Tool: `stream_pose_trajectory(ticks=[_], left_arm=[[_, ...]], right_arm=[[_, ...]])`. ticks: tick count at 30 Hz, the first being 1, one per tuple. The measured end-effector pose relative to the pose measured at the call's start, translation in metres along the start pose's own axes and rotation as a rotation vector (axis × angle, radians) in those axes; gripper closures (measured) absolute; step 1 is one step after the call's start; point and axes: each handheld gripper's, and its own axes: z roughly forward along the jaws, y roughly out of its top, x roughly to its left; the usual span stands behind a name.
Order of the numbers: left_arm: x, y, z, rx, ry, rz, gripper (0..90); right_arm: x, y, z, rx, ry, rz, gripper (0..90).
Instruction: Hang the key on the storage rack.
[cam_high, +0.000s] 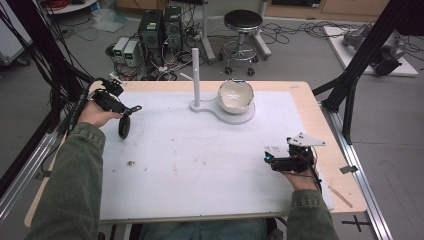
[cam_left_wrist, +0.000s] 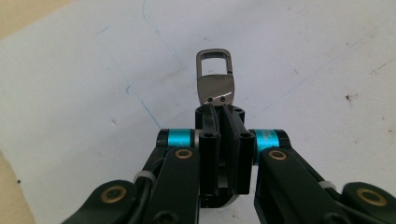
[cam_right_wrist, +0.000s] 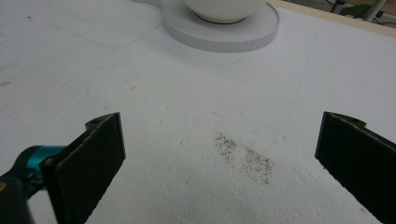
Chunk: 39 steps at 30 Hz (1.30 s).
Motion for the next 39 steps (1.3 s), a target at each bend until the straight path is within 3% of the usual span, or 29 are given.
stream_pose_trajectory(ticks=[8, 14, 18, 23, 29, 39], left_arm=[[-0.007, 0.015, -0.016, -0.023, 0.002, 0.004, 84.7], [-0.017, 0.026, -0.029, -0.025, 0.005, 0.040, 84.7], [-0.025, 0.035, -0.043, -0.055, 0.013, 0.045, 84.7], [-0.039, 0.048, -0.057, -0.085, 0.034, 0.085, 84.7], [-0.054, 0.067, -0.063, -0.084, 0.046, 0.116, 84.7], [-0.084, 0.101, -0.070, -0.112, 0.033, 0.170, 84.7]], right_arm=[[-0.001, 0.000, 0.000, -0.006, 0.001, 0.001, 0.6], [0.000, 0.000, 0.001, 0.005, -0.002, -0.002, 0.6], [0.000, 0.000, 0.002, 0.003, -0.002, -0.004, 0.5], [0.000, 0.000, 0.001, 0.001, -0.002, -0.002, 0.6], [0.002, 0.001, 0.002, 0.000, 0.005, -0.010, 0.6], [0.001, 0.001, 0.003, -0.007, 0.023, -0.001, 0.6]])
